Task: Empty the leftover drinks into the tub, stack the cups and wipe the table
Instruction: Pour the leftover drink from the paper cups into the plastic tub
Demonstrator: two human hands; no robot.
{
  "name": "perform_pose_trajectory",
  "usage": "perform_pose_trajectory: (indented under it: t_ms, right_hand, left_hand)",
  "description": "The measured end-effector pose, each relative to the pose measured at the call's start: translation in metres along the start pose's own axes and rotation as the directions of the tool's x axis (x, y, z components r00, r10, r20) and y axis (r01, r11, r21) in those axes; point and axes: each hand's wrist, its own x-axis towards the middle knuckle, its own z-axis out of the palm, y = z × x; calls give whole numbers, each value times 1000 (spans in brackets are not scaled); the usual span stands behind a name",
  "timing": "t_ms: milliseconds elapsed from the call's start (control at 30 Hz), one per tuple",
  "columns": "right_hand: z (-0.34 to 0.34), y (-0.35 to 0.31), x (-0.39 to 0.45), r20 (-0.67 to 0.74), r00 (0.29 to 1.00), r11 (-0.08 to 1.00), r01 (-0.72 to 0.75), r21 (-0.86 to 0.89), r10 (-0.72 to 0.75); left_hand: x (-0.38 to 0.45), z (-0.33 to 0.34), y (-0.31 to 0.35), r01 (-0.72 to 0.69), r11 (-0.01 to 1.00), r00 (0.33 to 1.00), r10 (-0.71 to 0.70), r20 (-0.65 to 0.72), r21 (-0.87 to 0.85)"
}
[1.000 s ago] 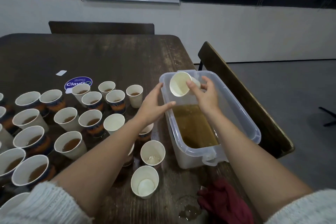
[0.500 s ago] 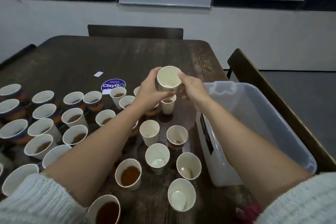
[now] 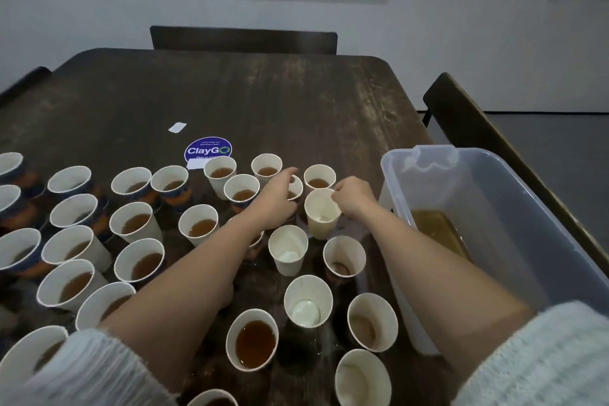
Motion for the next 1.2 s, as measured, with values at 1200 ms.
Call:
perform_pose_trajectory:
  t_ms: [1200]
  right_hand:
    - [25,-1,68,-145,970,900,-121,419,197]
  left_hand:
    - [44,15,-27,-199,726,978,109,176,658]
